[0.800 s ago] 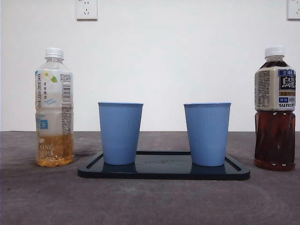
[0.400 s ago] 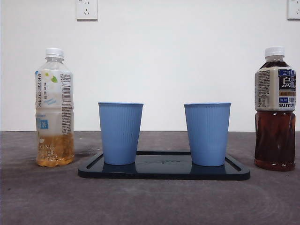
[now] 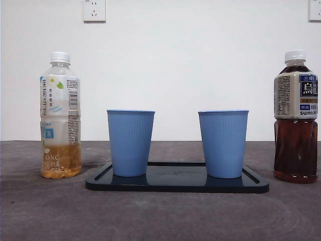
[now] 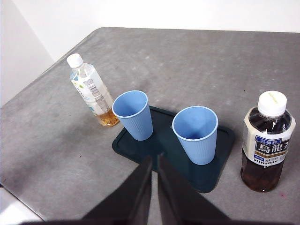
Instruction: Pour the drink into the cup
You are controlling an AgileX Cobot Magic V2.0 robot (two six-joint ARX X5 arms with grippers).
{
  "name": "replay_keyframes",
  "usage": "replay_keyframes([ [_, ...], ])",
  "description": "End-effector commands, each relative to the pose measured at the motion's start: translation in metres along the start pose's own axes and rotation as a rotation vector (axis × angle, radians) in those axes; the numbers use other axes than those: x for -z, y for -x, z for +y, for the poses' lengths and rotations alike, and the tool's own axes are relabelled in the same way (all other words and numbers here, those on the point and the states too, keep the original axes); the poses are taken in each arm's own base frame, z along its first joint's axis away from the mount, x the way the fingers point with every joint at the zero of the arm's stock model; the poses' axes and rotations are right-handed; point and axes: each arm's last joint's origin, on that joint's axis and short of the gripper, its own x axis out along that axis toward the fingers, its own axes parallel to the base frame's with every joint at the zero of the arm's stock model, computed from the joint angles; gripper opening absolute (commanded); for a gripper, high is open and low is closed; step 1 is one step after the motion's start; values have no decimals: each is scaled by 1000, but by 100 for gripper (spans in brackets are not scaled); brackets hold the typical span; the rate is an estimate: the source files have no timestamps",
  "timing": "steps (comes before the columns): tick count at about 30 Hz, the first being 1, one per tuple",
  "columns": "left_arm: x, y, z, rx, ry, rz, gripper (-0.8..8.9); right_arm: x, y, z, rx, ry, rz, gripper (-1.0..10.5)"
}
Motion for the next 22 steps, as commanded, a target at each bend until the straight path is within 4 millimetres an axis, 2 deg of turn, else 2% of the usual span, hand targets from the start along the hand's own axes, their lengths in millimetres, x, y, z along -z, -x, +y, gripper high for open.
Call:
replay_keyframes([
  [1,16,-13,15,-95,-107,-138,20,-3,2,2,-11,14,-17,19],
  [6,80,-30,42,-227,-158,-261,20,-3,2,2,-11,14,-17,19],
  [10,131,-45,58,-275,-156,-238,20,-4,2,2,-13,15,-23,19],
  [13,157,-54,65,-277,-146,-225,20,-4,2,2,-13,15,-23,19],
  [16,174,-60,69,-274,-118,-229,20,-4,2,2,-13,15,-23,19],
  [22,194,-66,75,-303,-40,-246,20,-4,2,2,-13,15,-23,19],
])
